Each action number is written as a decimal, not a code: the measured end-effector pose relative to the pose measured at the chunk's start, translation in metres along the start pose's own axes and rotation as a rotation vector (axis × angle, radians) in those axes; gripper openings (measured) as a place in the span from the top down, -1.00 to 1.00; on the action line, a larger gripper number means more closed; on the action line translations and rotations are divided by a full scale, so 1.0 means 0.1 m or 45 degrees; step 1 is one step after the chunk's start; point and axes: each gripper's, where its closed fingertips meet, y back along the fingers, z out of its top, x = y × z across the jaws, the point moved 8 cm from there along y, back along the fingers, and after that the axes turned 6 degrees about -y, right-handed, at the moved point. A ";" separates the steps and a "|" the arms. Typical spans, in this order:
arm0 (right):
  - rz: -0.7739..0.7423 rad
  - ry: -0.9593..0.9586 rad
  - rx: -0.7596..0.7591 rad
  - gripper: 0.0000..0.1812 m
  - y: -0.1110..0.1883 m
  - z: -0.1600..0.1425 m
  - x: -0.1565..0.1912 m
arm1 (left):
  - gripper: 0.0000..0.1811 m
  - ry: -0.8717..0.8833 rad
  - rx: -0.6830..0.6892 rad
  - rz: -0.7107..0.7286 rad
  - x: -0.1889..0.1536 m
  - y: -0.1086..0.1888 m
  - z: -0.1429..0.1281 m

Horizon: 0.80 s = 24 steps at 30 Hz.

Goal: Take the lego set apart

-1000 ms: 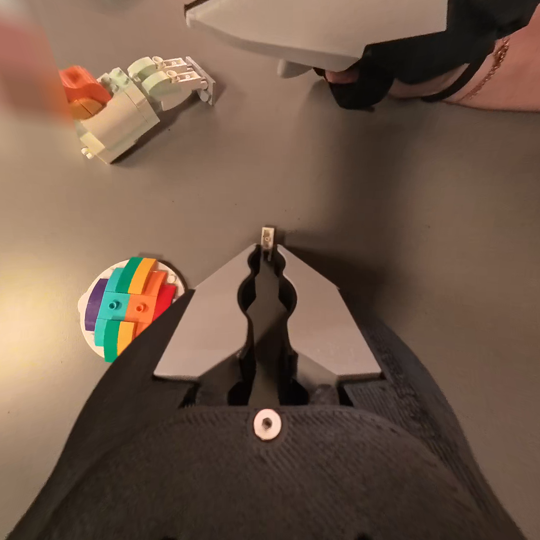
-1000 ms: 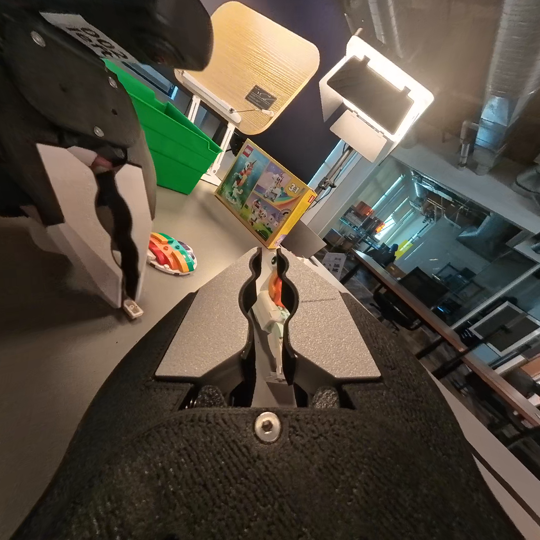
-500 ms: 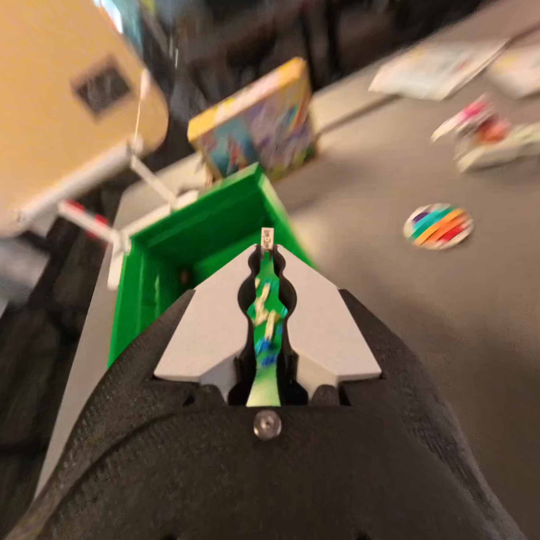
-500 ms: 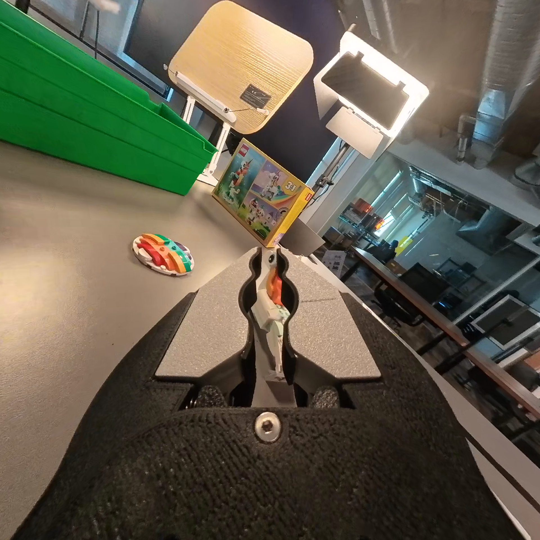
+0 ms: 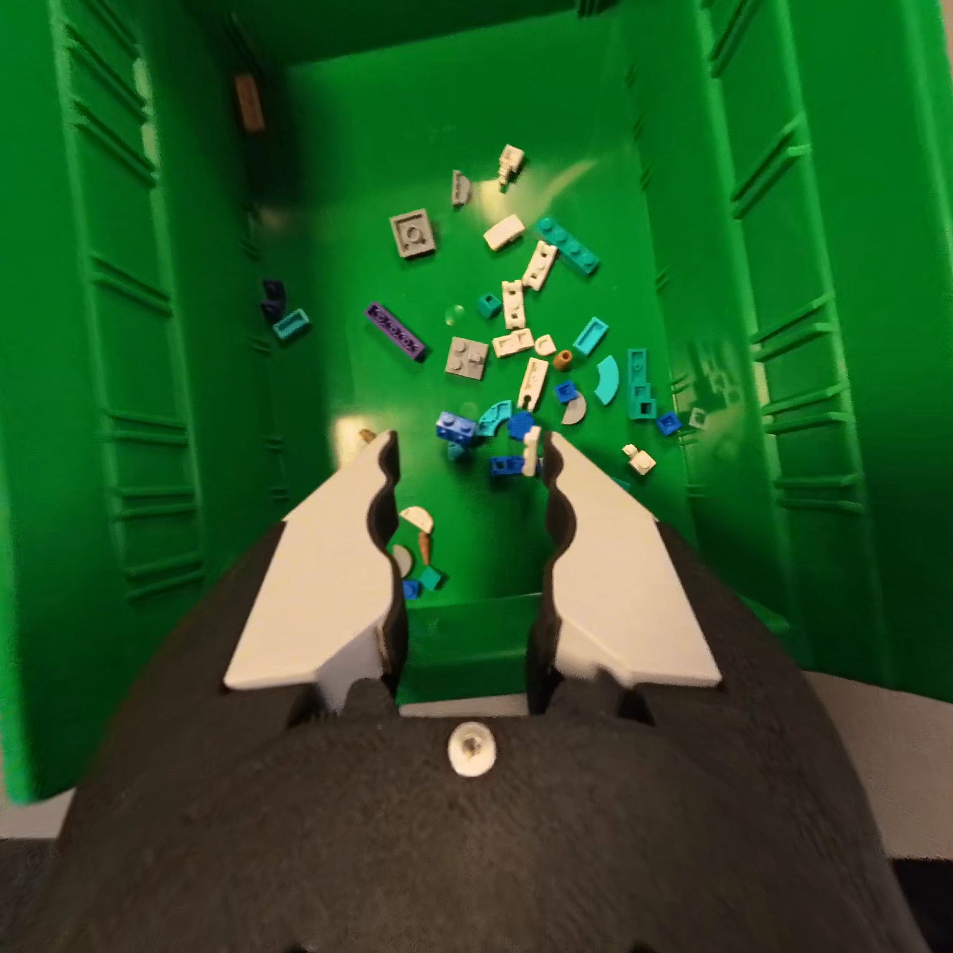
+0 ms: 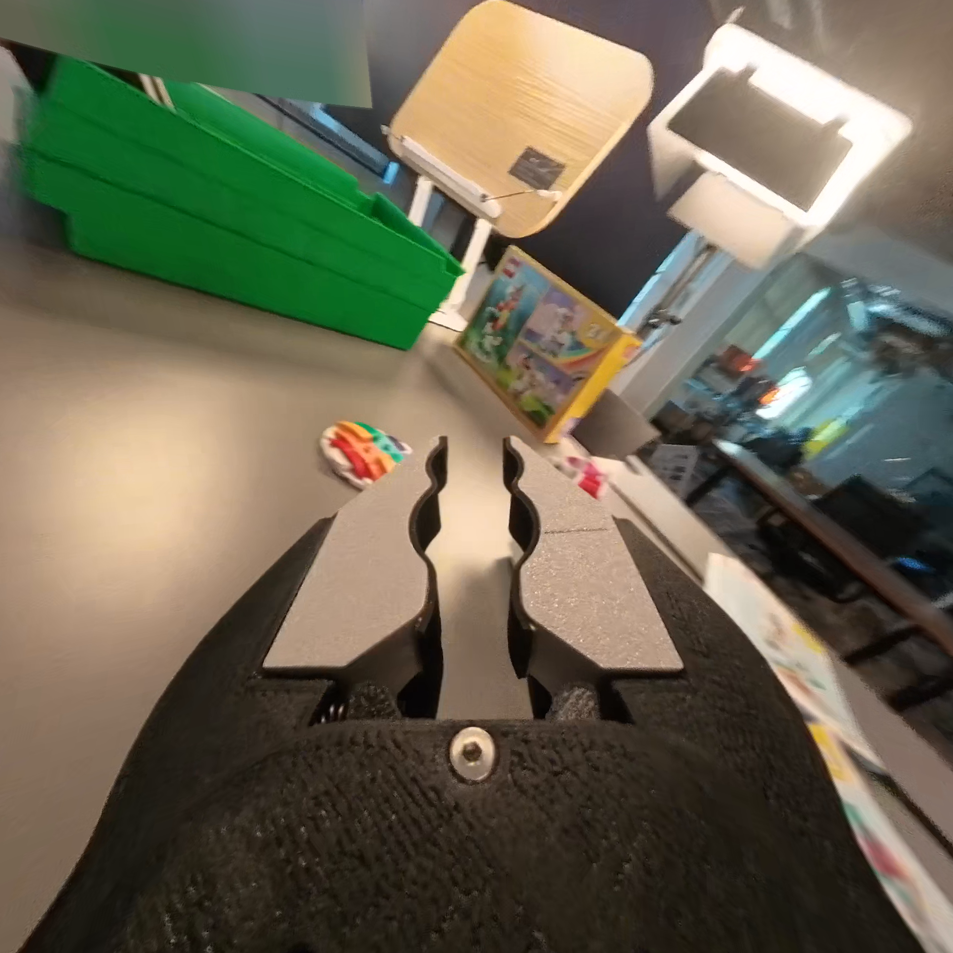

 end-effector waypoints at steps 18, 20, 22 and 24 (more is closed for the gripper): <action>0.645 -0.449 0.884 0.22 -1.11 -0.29 0.10 | 0.54 -0.621 -0.990 -0.814 -1.53 1.07 0.38; 0.651 -0.424 0.906 0.32 -1.07 -0.28 0.10 | 0.54 -0.637 -0.990 -0.915 -1.66 1.05 0.38; 0.631 -0.348 0.888 0.34 -1.02 -0.25 0.12 | 0.56 -0.615 -0.981 -0.978 -1.79 0.99 0.41; 0.563 -0.188 0.832 0.37 -0.93 -0.20 0.12 | 0.57 -0.565 -0.978 -1.056 -1.95 0.88 0.44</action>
